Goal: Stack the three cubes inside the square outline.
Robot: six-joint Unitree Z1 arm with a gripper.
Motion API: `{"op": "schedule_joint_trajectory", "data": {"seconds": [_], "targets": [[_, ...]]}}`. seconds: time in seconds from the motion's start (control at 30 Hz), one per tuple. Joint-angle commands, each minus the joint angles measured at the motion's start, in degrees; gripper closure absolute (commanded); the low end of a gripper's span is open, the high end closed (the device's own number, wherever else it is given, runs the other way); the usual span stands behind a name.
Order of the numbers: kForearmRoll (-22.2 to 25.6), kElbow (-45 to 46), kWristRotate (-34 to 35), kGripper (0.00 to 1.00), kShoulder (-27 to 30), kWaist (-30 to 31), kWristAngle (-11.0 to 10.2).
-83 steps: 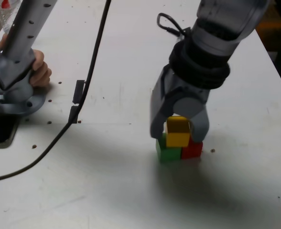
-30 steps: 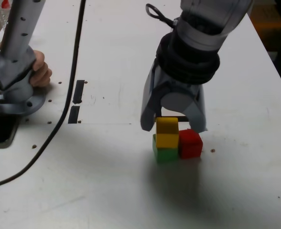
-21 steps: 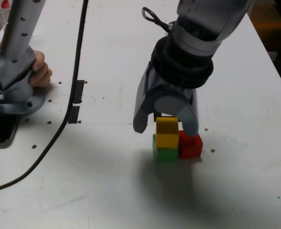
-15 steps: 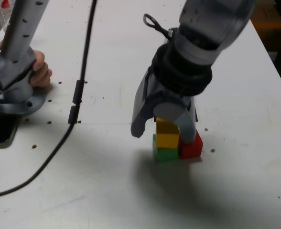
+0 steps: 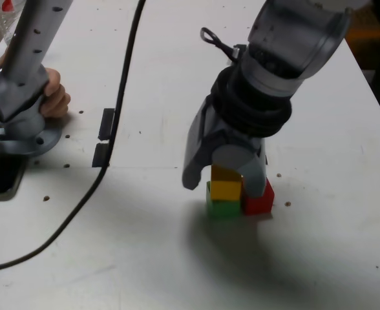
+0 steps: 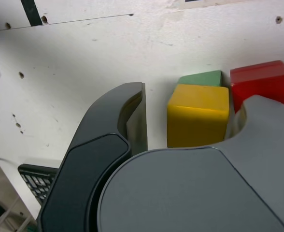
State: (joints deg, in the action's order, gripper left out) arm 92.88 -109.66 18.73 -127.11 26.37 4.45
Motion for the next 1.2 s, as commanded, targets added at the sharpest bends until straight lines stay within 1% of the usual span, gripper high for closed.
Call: {"op": "schedule_joint_trajectory", "data": {"seconds": [0.0, 0.03, 0.17, 0.53, 0.7, 1.0, 1.17], "targets": [[0.7, -1.1, -0.5, 0.64, -0.1, 0.3, -1.1], [0.7, -1.5, -0.7, 0.68, -0.1, 0.4, -1.6], [0.7, -2.9, -1.1, 0.76, -0.1, 0.9, -2.8], [0.7, -1.9, -1.1, 0.79, 0.0, 1.2, -2.7], [1.0, -1.9, -1.0, 0.79, 0.9, 1.5, -3.2], [1.1, -1.4, -0.5, 0.79, 6.9, 1.7, -4.6], [1.2, 1.8, -0.5, 0.79, 11.7, 1.2, -5.7]]}}
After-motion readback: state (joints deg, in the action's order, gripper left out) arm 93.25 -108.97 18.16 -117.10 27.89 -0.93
